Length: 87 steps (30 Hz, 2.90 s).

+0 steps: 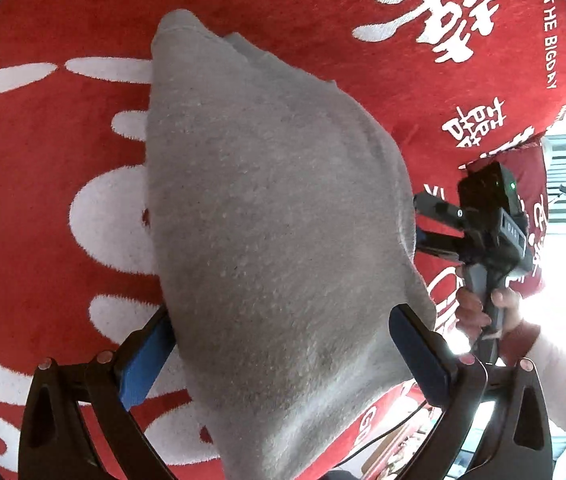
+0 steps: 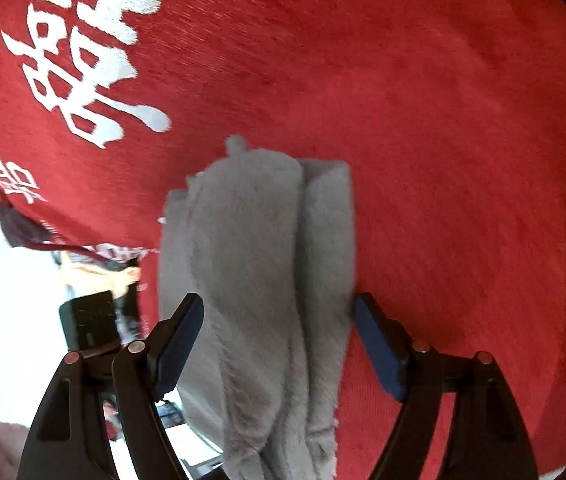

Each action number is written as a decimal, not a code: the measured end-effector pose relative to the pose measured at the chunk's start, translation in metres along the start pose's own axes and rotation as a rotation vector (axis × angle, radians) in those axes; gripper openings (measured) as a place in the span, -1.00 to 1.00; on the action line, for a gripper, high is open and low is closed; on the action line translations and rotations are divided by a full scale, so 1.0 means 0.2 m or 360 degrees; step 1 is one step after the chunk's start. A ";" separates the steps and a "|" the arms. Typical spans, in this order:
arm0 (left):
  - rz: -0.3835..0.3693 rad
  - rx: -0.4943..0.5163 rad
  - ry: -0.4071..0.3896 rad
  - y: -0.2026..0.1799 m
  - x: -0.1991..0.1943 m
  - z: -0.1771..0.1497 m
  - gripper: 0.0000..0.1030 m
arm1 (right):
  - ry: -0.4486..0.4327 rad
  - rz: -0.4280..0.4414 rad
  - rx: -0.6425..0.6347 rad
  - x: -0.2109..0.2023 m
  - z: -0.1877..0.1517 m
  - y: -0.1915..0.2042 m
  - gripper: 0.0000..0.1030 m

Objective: Fold small clothes

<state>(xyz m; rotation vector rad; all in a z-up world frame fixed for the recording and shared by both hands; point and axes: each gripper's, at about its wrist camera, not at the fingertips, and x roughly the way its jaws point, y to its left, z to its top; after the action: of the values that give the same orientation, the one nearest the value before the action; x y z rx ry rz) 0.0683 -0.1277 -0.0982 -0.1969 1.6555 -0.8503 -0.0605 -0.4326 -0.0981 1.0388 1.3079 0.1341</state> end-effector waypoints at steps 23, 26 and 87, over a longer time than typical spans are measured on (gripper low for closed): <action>0.0072 -0.0105 -0.0085 0.05 0.03 -0.03 0.41 | 0.0053 -0.0099 0.0075 0.06 -0.03 0.05 0.37; 0.0077 -0.0064 -0.0067 0.02 0.06 -0.02 0.50 | 0.0113 -0.0031 0.0038 0.03 -0.08 0.00 0.37; 0.0361 -0.0113 -0.0132 0.49 -0.71 -0.66 0.09 | 0.0134 -0.0482 -0.0094 0.62 -0.70 0.76 0.00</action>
<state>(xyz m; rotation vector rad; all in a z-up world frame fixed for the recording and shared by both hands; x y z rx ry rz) 0.0203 0.0773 -0.0444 -0.0895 1.5962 -0.6053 -0.0692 -0.1931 -0.0704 0.7817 1.5134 -0.0129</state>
